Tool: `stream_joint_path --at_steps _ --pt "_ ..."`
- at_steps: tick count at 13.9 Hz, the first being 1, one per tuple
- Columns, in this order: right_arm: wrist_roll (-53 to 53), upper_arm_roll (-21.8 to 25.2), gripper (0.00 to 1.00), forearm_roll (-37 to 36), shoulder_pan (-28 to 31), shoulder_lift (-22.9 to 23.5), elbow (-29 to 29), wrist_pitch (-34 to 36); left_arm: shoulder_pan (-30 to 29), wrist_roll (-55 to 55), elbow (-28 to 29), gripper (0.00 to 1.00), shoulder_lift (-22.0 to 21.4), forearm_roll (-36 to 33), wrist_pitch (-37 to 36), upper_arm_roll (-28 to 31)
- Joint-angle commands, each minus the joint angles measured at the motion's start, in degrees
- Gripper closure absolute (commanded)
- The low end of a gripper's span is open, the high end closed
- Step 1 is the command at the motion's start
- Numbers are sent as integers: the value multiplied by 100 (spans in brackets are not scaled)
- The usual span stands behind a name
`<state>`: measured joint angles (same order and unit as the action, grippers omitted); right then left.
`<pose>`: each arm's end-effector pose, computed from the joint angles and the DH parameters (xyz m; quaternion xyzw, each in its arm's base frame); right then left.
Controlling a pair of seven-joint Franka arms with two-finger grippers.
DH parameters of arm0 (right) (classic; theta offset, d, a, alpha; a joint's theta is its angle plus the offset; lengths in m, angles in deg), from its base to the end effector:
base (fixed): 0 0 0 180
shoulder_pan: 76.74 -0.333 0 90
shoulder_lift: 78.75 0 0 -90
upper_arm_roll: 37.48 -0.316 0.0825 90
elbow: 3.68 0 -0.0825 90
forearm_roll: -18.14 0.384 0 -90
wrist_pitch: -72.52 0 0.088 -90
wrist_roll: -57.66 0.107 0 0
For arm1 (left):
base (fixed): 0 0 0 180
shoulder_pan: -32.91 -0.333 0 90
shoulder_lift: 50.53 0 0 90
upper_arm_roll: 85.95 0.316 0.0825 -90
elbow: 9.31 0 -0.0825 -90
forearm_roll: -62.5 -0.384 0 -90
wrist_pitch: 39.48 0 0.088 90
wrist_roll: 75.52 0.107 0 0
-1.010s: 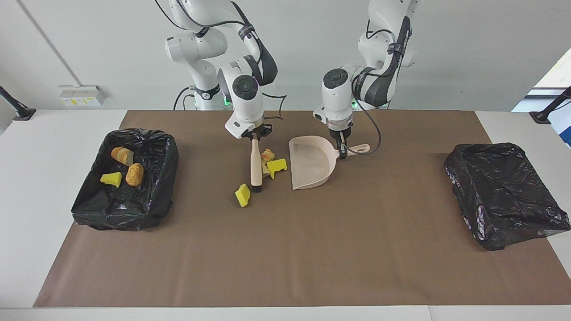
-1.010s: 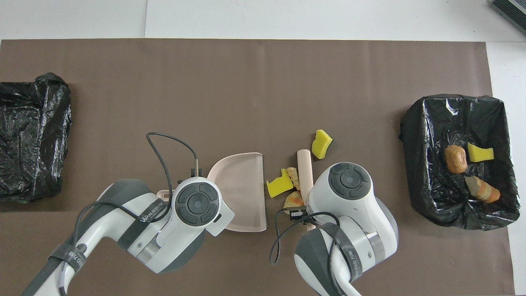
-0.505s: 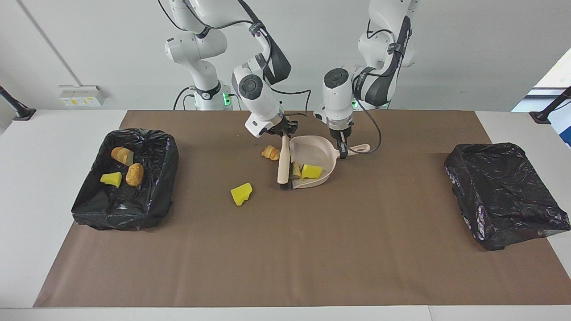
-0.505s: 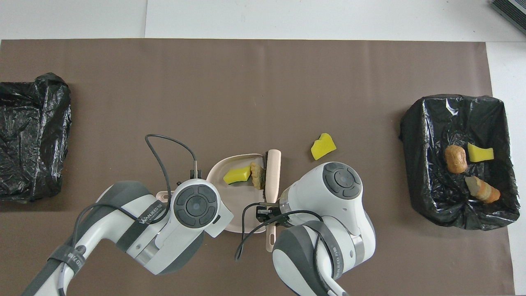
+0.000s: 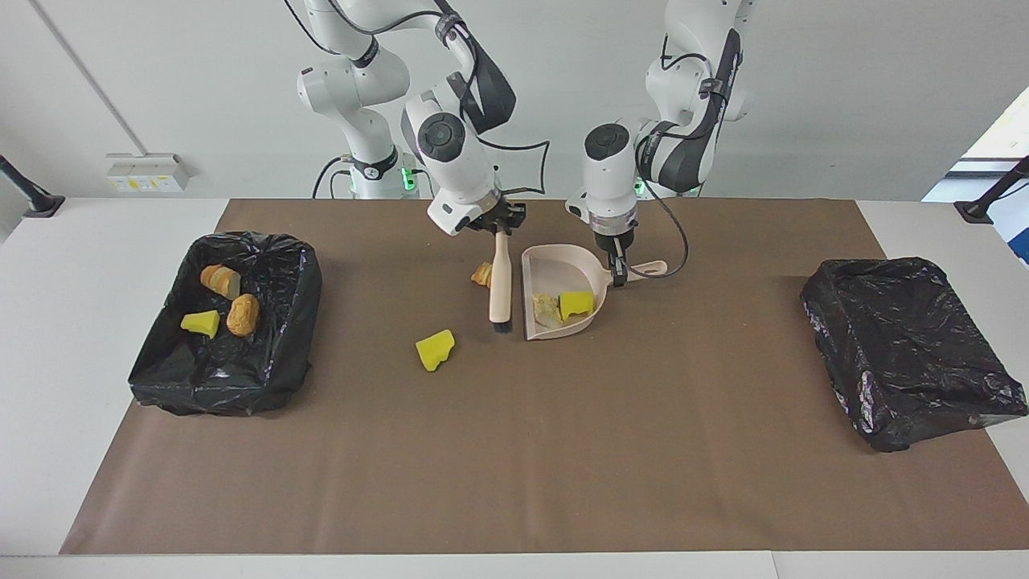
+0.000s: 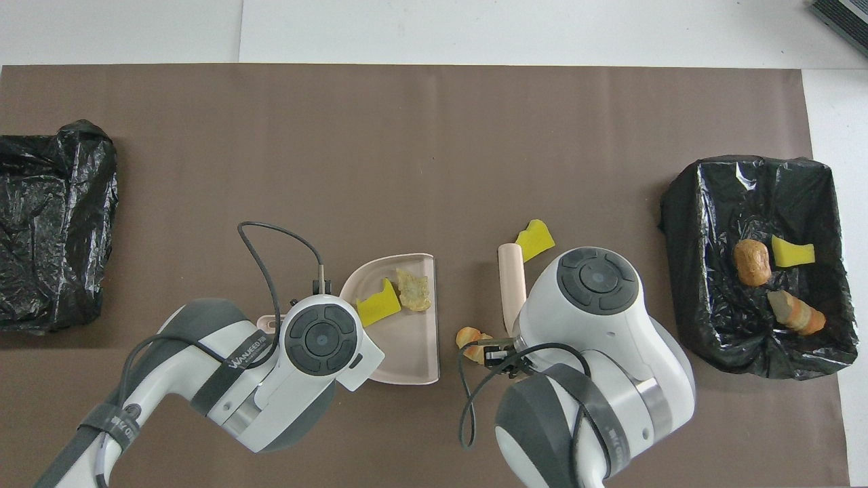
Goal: Sweep and dump trash in bin
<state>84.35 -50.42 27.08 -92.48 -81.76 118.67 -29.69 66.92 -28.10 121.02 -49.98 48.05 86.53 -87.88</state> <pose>0.4268 0.2495 0.4086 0.9865 -0.0116 -0.1631 0.0098 0.4173 -0.2918 0.3460 -0.6883 0.7175 0.0518 0.0936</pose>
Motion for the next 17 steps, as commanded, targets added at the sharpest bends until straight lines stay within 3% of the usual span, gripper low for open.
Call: stream_joint_path --at_steps 1,5,9,14,17 --pt "108 -95 100 -271 80 -497 858 -97 -26 -66 265 100 -99 -92 99 26" --pt "187 -121 100 -79 -208 -297 1264 -613 -18 -66 265 100 -108 -162 -41 35" --pt "162 -121 100 1536 -736 292 1248 -2011 70 -162 151 100 -134 -1014 -541 0" --pt "-110 -121 100 3031 -948 635 624 -2145 220 -654 168 100 -222 -1349 -1236 -18" --pt "-243 -121 100 3254 -957 653 597 -2339 150 -690 168 100 -222 -1349 -1220 -26"
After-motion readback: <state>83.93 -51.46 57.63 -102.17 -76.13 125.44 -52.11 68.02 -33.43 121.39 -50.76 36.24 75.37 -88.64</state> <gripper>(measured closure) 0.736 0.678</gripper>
